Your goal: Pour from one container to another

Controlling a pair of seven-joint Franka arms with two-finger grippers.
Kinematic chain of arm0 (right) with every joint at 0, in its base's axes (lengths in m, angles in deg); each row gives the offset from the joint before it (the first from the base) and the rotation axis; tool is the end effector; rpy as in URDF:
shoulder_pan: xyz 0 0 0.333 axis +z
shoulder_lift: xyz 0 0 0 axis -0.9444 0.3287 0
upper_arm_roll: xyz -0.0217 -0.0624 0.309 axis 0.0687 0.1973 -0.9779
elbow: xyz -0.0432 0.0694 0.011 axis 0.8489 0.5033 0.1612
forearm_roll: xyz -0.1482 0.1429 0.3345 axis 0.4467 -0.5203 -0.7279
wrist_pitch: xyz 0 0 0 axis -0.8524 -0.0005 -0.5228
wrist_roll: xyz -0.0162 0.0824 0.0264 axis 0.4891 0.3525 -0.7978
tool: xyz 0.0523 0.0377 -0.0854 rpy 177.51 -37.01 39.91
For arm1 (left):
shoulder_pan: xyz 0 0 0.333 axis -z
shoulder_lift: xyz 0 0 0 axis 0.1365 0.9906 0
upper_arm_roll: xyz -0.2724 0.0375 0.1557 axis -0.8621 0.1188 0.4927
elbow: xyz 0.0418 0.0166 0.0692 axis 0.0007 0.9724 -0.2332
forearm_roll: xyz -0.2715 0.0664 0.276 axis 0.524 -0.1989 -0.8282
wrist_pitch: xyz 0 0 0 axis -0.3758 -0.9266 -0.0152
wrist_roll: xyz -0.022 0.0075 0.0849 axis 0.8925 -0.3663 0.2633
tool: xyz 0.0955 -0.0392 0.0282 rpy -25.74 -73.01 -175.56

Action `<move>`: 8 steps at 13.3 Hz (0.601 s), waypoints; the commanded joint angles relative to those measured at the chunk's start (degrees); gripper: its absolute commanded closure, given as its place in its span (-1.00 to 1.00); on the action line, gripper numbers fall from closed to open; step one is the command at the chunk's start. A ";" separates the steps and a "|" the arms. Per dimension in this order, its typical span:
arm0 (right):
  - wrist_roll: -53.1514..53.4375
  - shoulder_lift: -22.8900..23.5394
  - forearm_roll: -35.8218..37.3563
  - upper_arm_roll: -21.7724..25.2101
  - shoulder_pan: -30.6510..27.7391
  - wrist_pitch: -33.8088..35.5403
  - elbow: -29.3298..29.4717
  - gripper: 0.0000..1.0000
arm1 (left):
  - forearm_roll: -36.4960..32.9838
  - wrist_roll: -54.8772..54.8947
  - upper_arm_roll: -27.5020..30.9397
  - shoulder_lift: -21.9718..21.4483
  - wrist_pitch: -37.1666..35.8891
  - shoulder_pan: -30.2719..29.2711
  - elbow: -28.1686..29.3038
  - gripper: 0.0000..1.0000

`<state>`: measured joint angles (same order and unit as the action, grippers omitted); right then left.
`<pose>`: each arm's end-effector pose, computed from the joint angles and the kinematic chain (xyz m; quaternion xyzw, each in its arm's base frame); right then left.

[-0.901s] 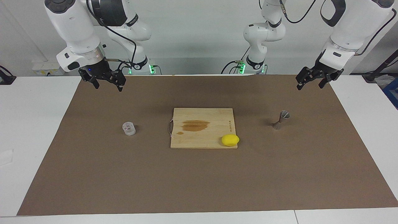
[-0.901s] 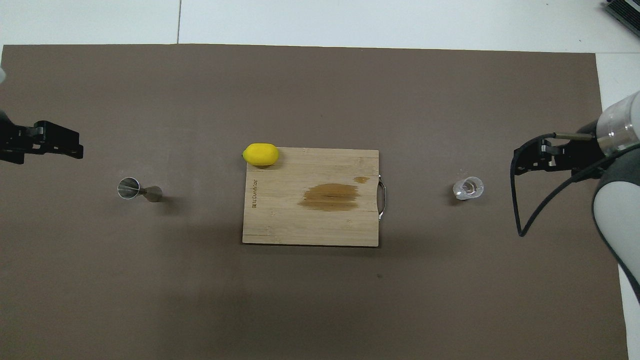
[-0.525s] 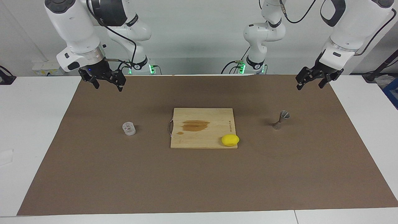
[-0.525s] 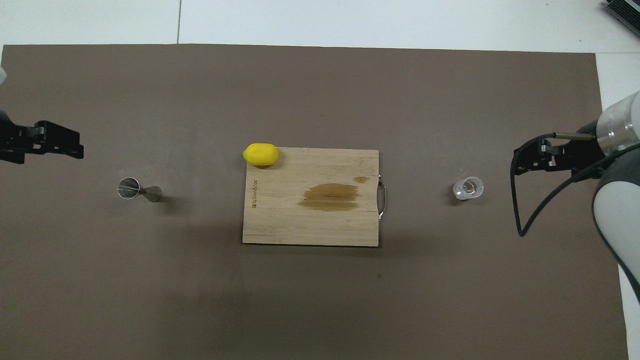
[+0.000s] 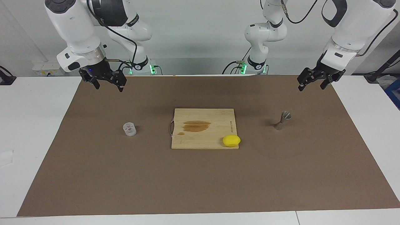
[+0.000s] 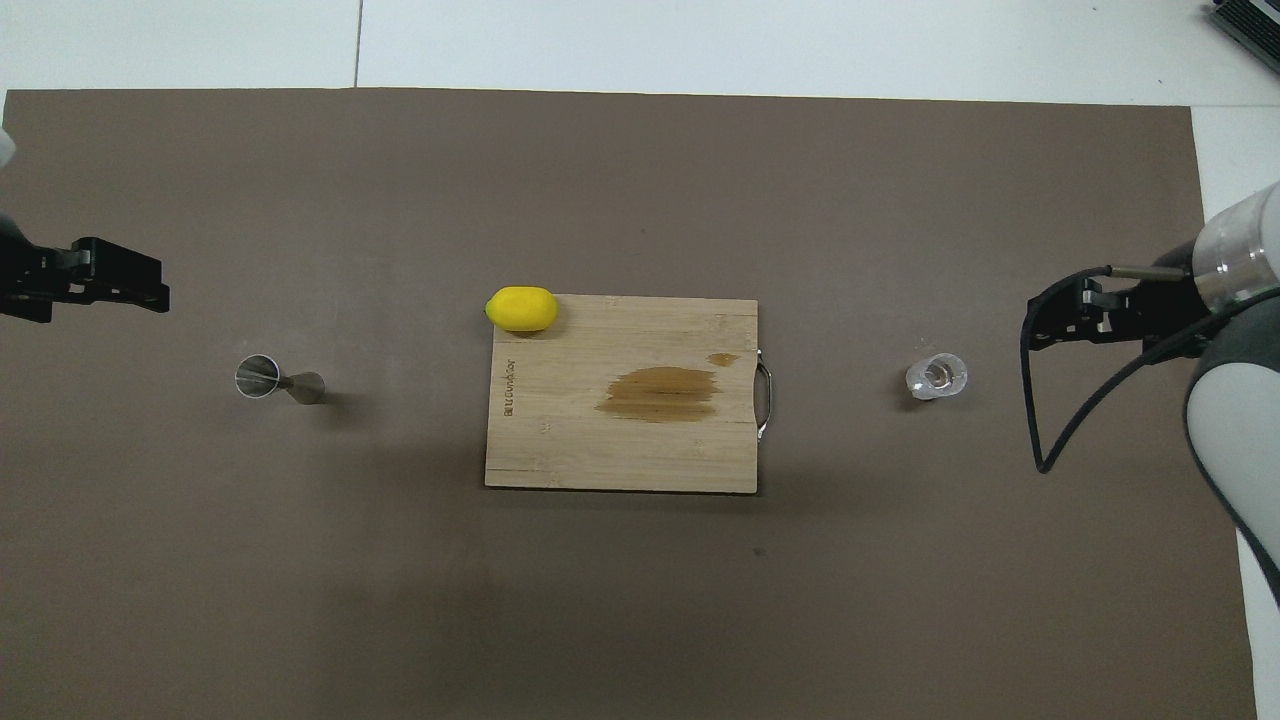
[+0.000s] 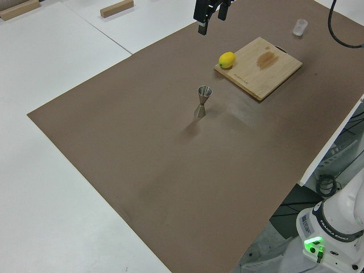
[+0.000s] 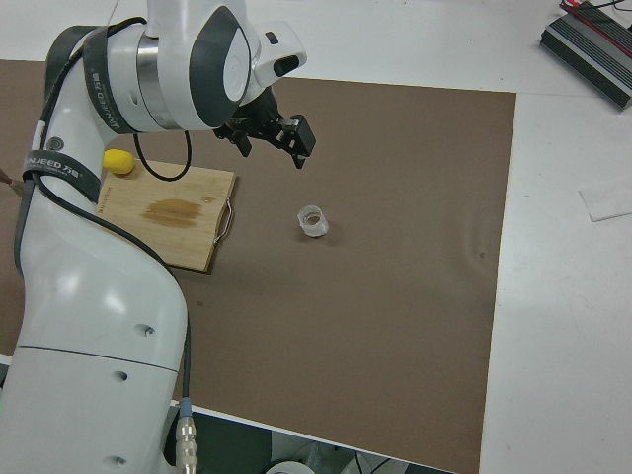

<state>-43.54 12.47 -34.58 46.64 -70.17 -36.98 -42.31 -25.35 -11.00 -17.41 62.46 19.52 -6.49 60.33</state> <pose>0.5513 0.0401 0.5982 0.9964 -0.0765 -0.0322 0.0181 0.5657 -0.0330 0.6205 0.9999 0.0098 0.0034 0.0077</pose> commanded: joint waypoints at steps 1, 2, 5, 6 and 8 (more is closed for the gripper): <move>-1.34 -1.20 -1.15 -0.11 -0.64 -0.42 -1.42 -0.99 | -0.51 0.57 0.20 -0.57 4.11 0.58 2.77 -1.00; -1.34 -1.20 -1.15 -0.11 -0.64 -0.42 -1.42 -0.99 | -0.51 0.48 0.29 -1.35 7.17 0.58 5.22 -1.00; -1.25 -1.20 -1.15 -0.11 -0.64 -0.42 -1.42 -0.99 | -0.52 0.57 0.29 -1.80 13.95 -0.03 9.54 -1.00; -1.34 -1.20 -1.15 -0.11 -0.64 -0.42 -1.33 -0.99 | -0.51 0.57 0.29 -1.54 16.06 -0.12 10.76 -1.00; -1.25 -1.20 -1.15 -0.11 -0.64 -0.42 -1.42 -0.99 | -0.51 0.13 0.20 -1.10 20.36 -0.12 13.14 -1.00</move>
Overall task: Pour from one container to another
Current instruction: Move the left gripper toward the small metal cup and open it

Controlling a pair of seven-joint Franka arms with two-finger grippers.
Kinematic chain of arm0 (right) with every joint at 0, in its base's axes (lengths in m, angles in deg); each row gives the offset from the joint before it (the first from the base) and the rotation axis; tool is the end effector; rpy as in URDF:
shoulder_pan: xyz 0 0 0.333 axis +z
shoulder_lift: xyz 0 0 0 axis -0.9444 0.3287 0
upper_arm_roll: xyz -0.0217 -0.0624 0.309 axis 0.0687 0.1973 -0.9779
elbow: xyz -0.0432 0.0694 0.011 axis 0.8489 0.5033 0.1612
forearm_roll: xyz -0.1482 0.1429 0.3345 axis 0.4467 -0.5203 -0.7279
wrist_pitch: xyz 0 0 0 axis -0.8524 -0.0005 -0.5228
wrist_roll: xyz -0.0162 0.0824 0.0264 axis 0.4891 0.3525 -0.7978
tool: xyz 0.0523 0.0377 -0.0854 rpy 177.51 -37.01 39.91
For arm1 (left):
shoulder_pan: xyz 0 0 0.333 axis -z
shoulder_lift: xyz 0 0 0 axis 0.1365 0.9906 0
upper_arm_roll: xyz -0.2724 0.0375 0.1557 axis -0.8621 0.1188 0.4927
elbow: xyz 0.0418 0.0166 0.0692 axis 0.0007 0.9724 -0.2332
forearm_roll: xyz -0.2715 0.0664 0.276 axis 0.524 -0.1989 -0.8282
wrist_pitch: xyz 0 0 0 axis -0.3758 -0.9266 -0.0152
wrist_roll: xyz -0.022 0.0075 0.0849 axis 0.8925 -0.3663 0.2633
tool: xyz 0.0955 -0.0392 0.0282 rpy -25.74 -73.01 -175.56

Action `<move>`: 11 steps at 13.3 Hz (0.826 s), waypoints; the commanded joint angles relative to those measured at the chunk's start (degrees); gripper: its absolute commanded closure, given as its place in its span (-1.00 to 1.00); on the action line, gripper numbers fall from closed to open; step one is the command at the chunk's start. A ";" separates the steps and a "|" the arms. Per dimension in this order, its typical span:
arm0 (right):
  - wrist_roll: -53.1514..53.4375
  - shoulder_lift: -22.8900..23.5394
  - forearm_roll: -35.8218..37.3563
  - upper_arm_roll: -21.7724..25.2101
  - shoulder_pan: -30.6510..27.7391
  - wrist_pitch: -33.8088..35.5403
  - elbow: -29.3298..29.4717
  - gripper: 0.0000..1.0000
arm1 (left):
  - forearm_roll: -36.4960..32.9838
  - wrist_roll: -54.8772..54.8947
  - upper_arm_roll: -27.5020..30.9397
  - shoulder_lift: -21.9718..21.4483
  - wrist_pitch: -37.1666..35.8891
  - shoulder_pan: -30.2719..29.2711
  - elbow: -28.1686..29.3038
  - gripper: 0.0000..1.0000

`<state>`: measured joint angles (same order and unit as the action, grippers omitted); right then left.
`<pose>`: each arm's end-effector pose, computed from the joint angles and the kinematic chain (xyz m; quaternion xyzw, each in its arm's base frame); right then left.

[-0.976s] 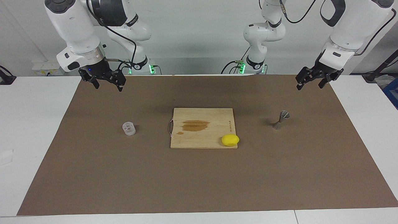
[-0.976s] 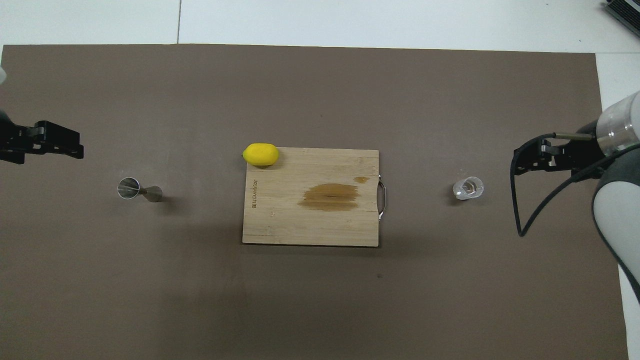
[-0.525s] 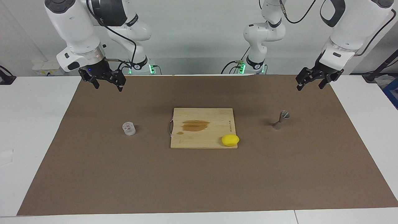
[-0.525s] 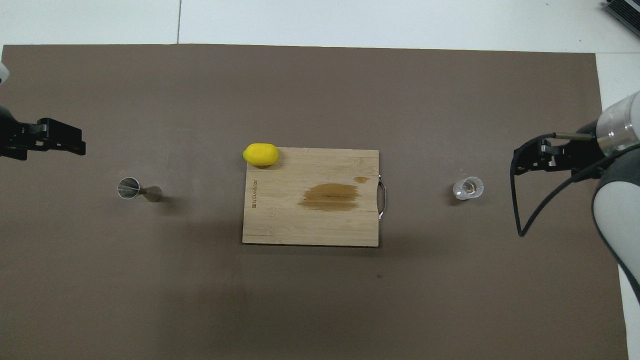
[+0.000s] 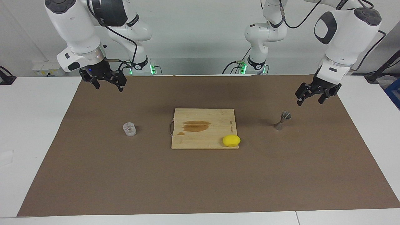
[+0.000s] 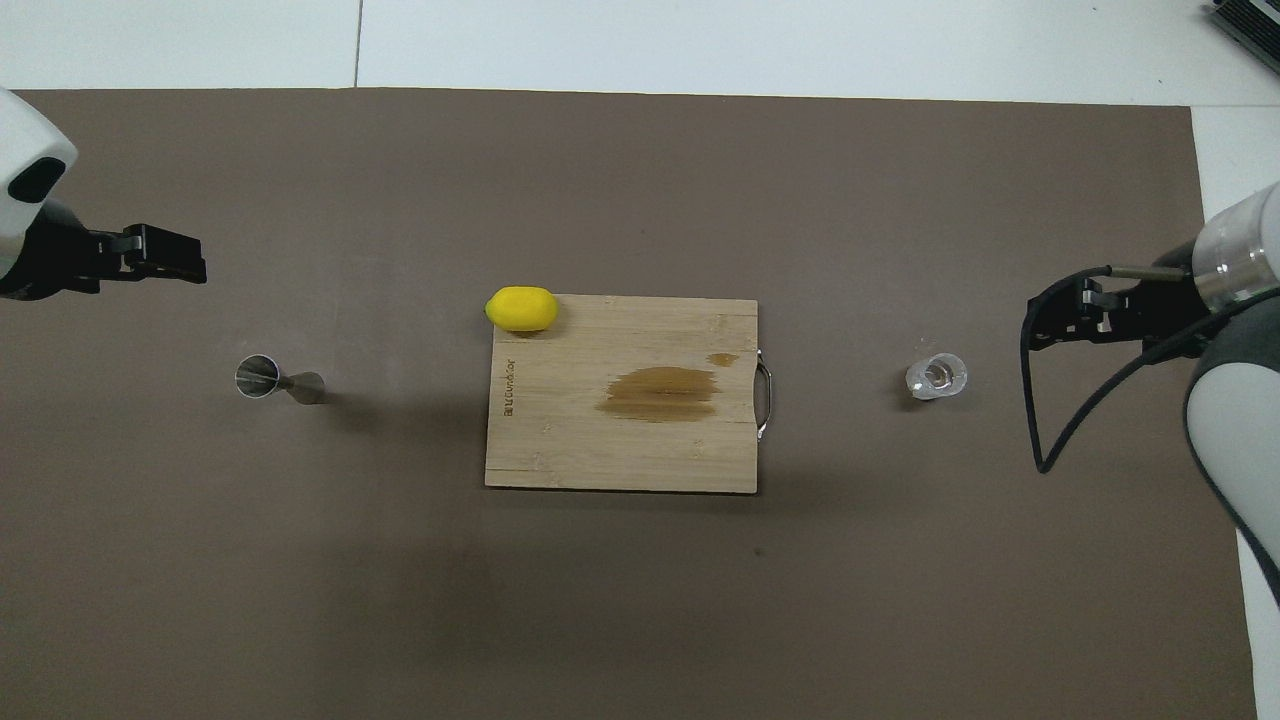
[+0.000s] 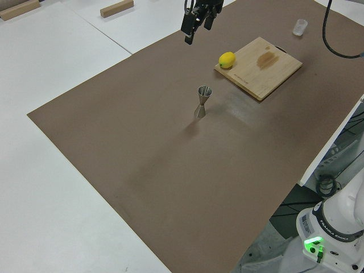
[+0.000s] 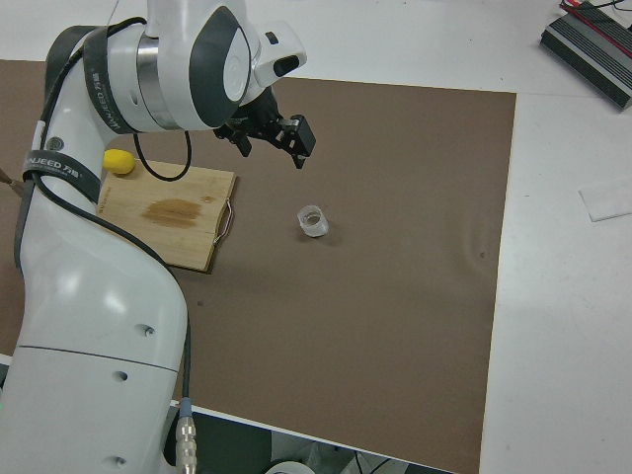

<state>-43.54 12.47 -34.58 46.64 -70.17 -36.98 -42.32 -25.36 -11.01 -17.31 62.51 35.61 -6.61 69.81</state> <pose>0.5513 0.0401 0.5982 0.9964 -0.0765 -0.0323 0.0181 0.5858 -0.0315 0.5665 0.9980 0.0134 0.0605 0.0111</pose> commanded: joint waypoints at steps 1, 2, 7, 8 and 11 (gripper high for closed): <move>-1.25 -1.20 -1.15 -0.11 -0.64 -0.42 -1.41 -0.99 | -0.51 0.04 0.01 -0.63 6.82 0.00 4.45 -1.00; -1.34 -1.20 -1.15 -0.11 -0.64 -0.42 -1.32 -0.99 | -0.51 -0.05 0.09 -0.28 8.59 0.17 5.68 -1.00; -1.25 -1.20 -1.15 -0.11 -0.64 -0.42 -1.41 -0.99 | -0.51 1.27 0.01 -0.98 19.57 0.88 11.48 -1.00; -1.34 -1.20 -1.15 -0.11 -0.64 -0.42 -1.41 -0.99 | -0.51 1.44 0.01 -0.54 22.81 0.70 12.71 -1.00; -1.25 -1.20 -1.15 -0.11 -0.64 -0.42 -1.32 -0.99 | -0.51 1.18 0.01 -0.98 25.22 0.88 15.36 -1.00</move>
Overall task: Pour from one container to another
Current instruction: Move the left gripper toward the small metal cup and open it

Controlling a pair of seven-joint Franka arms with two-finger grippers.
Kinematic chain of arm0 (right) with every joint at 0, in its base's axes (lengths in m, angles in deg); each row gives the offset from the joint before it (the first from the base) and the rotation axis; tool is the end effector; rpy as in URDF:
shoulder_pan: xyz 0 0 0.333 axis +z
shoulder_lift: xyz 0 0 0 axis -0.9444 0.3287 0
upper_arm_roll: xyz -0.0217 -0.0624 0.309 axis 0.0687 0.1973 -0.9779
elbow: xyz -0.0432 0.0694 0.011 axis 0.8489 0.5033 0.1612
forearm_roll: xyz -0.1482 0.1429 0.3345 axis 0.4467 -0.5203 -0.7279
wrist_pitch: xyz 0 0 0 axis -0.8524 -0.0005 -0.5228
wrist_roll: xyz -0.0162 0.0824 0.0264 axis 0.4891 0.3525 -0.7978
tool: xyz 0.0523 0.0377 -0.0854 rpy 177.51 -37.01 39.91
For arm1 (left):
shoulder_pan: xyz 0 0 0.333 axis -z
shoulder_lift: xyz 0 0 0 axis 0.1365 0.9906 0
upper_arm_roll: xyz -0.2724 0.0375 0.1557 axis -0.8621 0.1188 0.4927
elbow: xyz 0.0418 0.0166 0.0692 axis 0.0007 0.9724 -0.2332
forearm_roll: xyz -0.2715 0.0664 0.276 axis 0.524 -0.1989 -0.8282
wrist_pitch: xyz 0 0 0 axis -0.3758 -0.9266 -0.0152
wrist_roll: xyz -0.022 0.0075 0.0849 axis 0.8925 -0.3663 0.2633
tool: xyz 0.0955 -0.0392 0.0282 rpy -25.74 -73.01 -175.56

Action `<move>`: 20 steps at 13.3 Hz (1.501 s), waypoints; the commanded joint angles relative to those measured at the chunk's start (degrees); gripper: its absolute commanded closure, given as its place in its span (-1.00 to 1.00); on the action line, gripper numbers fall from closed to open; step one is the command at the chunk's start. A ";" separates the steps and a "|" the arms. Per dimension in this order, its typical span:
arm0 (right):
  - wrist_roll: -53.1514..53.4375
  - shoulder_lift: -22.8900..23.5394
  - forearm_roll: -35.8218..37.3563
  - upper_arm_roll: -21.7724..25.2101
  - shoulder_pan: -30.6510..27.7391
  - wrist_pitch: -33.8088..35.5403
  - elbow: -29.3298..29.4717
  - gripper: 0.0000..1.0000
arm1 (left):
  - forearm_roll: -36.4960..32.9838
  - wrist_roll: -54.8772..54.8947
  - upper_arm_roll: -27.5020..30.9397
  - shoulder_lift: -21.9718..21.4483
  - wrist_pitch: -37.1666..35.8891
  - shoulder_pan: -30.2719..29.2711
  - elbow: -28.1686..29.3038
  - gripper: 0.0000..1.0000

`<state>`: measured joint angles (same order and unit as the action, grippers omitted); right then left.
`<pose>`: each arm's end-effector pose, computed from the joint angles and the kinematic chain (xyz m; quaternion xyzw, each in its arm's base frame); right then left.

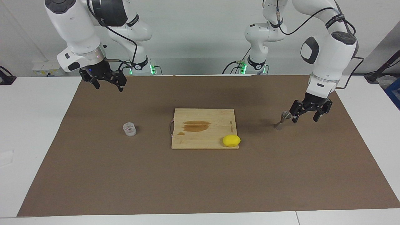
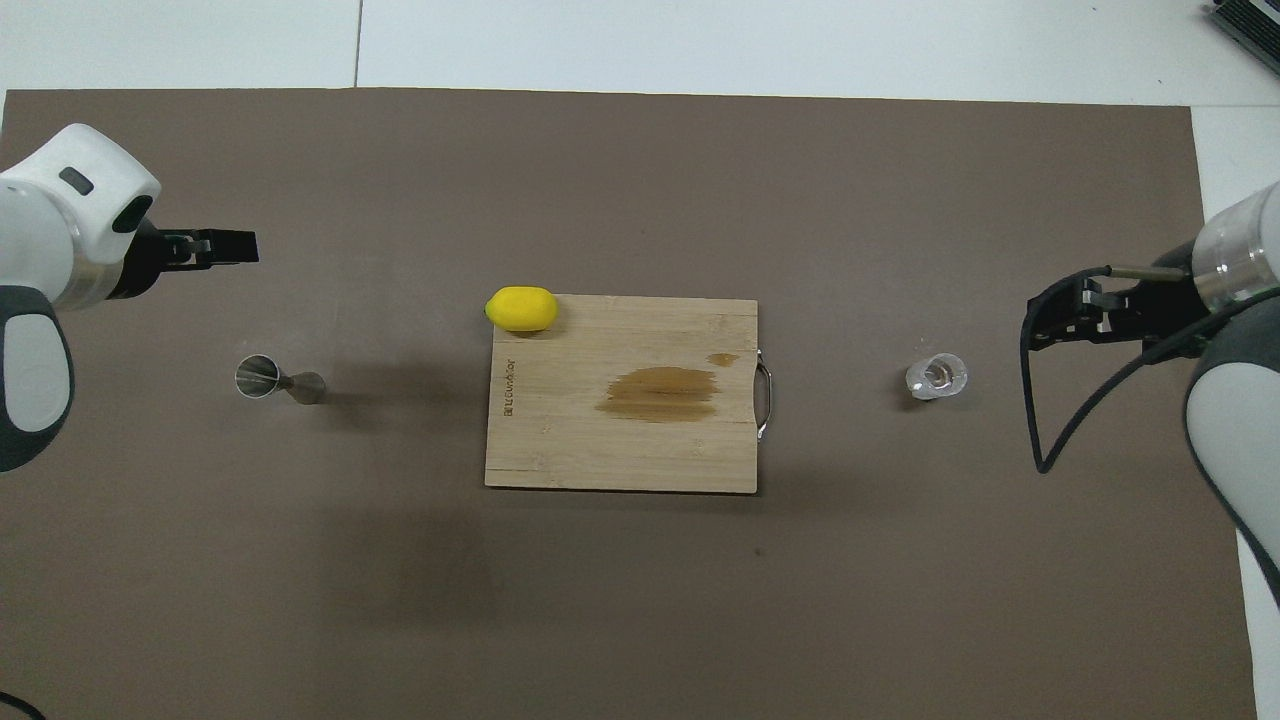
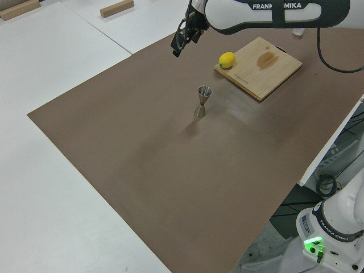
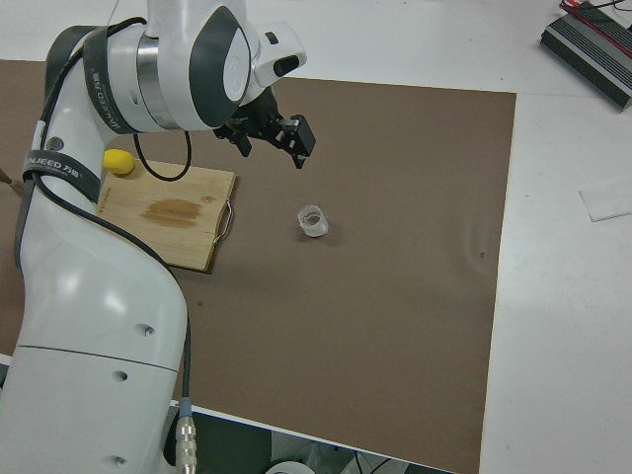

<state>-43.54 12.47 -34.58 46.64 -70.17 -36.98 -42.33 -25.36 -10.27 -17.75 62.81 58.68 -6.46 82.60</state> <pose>0.5513 0.0401 0.5981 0.9964 -0.0765 -0.0324 0.0181 0.5955 -0.0375 0.4956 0.9890 0.0038 0.1470 0.0158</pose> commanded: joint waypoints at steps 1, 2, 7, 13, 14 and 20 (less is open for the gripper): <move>-1.34 -1.20 -1.15 -0.11 -0.64 -0.42 -1.40 -0.99 | -0.51 0.02 0.45 -1.19 0.93 1.51 1.87 -1.00; -1.34 -1.20 -1.15 -0.11 -0.64 -0.42 -1.31 -0.99 | -0.51 -0.16 0.53 -1.27 -0.30 3.00 1.69 -1.00; -1.25 -1.20 -1.15 -0.11 -0.64 -0.42 -1.40 -0.99 | -0.51 0.27 0.27 -1.54 -10.59 4.59 0.11 -1.00; -1.25 -1.20 -1.15 -0.11 -0.64 -0.42 -1.31 -0.99 | 2.37 0.45 -0.17 0.39 -20.08 4.07 -5.16 -1.00; -1.25 -1.20 -1.15 -0.11 -0.64 -0.42 -1.40 -0.99 | 5.26 0.45 -0.08 2.22 -21.66 3.80 -7.17 -1.00; -1.25 -1.20 -1.15 -0.11 -0.64 -0.42 -1.40 -0.99 | 19.07 13.51 -0.08 4.88 -28.70 -4.10 -11.59 -1.00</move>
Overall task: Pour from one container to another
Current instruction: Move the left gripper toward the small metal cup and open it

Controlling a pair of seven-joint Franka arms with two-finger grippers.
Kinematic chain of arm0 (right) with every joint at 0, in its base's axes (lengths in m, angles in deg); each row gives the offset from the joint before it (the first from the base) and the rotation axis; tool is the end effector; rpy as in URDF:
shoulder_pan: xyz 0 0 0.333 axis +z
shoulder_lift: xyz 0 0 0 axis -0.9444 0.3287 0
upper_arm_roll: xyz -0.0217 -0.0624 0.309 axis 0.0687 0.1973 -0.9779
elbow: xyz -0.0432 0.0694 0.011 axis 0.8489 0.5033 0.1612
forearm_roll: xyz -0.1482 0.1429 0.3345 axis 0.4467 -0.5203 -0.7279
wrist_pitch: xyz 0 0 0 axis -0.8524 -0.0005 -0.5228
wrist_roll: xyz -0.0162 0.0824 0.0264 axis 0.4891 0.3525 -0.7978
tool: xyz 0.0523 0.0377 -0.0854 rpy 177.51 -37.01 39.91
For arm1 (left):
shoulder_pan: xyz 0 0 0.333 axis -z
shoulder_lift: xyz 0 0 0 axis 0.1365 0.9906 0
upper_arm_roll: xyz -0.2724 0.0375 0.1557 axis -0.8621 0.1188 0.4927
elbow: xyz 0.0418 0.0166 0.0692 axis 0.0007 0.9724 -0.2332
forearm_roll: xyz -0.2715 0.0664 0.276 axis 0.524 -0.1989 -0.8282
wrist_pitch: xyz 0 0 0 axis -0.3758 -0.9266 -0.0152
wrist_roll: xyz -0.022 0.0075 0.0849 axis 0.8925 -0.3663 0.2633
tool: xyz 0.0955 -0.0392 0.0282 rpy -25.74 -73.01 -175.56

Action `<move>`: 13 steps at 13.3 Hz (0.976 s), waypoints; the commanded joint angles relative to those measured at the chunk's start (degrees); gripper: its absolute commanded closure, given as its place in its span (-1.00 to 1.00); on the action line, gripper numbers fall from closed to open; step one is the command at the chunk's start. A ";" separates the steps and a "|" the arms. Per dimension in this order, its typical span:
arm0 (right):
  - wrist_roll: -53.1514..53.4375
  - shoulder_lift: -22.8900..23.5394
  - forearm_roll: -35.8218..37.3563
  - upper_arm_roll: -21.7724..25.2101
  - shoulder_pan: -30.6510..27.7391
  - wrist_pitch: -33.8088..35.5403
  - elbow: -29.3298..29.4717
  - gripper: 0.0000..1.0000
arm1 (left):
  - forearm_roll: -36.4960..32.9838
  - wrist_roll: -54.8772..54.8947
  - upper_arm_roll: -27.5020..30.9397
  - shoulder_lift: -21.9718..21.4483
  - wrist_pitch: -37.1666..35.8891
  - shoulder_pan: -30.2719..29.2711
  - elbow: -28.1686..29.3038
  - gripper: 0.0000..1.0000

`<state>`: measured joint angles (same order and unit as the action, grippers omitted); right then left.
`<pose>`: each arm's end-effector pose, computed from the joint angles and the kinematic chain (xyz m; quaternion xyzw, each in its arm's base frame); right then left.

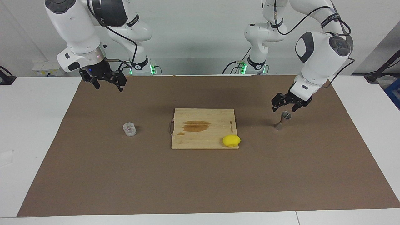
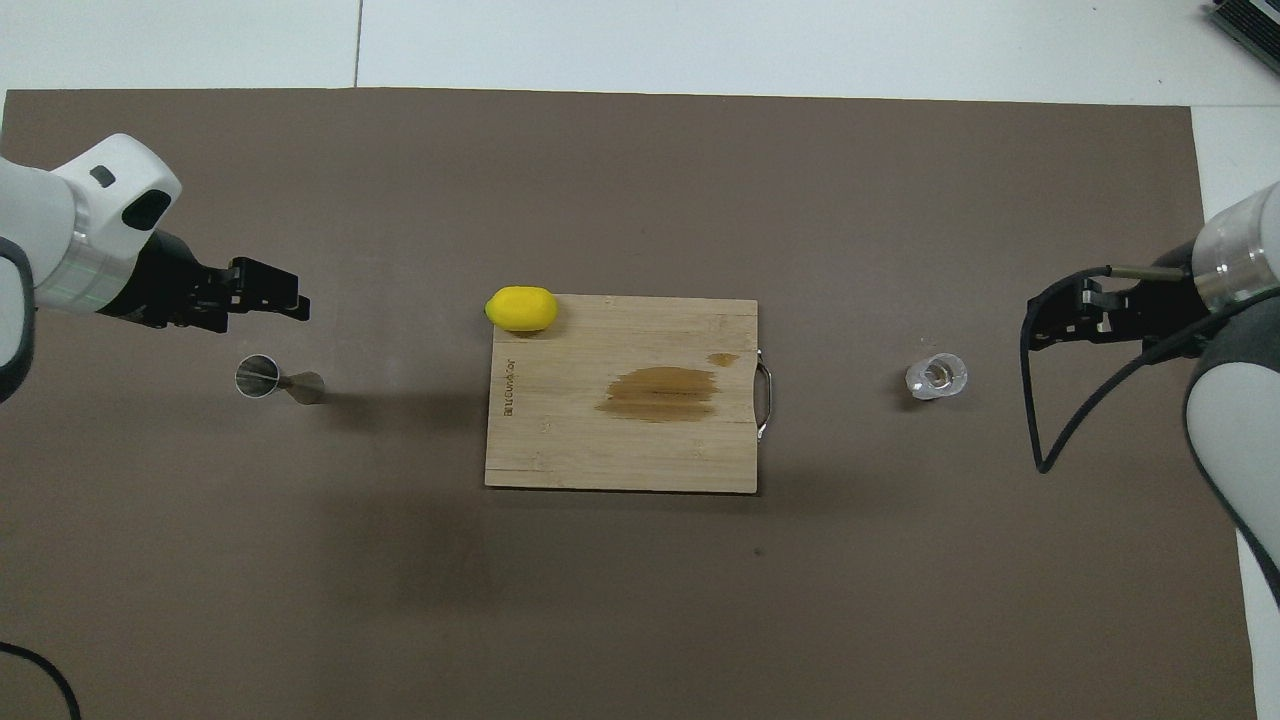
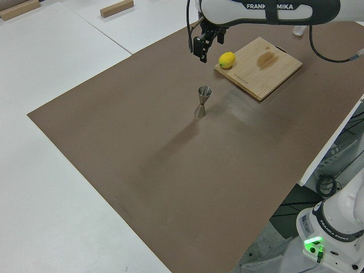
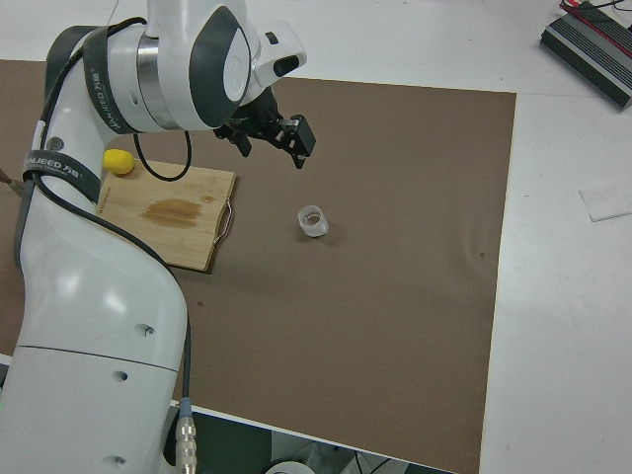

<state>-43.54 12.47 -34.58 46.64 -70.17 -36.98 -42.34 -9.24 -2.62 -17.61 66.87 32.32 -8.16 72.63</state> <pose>0.5513 0.0401 0.5980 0.9964 -0.0765 -0.0324 0.0181 0.5901 -0.0415 0.4962 0.9891 -0.0113 -0.0270 0.1443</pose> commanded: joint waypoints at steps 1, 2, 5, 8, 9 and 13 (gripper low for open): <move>-1.25 -1.20 -1.15 -0.11 -0.64 -0.42 -1.39 -0.99 | 4.88 7.98 -0.22 0.91 -3.04 -3.71 -1.52 -1.00; -1.25 -1.20 -1.15 -0.11 -0.64 -0.42 -1.39 -0.99 | 7.08 9.75 -0.22 1.34 -3.75 -4.85 -1.70 -1.00; -1.25 -1.20 -1.15 -0.11 -0.64 -0.42 -1.39 -0.99 | 14.46 25.17 -0.22 2.93 -6.29 -9.42 -1.70 -1.00; -1.25 -1.20 -1.15 -0.11 -0.64 -0.42 -1.39 -0.99 | 20.44 40.82 -0.13 3.89 -7.96 -12.85 -1.08 -1.00; -1.25 -1.20 -1.15 -0.11 -0.64 -0.42 -1.30 -0.99 | 22.64 47.14 -0.13 4.77 -8.23 -13.82 -1.17 -1.00; -1.25 -1.20 -1.15 -0.11 -0.64 -0.42 -1.30 -0.99 | 28.00 71.24 -0.22 7.67 -9.19 -17.07 -0.82 -1.00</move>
<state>-43.54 12.47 -34.58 46.64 -70.17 -36.98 -42.34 15.93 59.51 -17.36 72.56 25.28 -23.30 72.56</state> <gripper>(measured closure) 0.004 0.000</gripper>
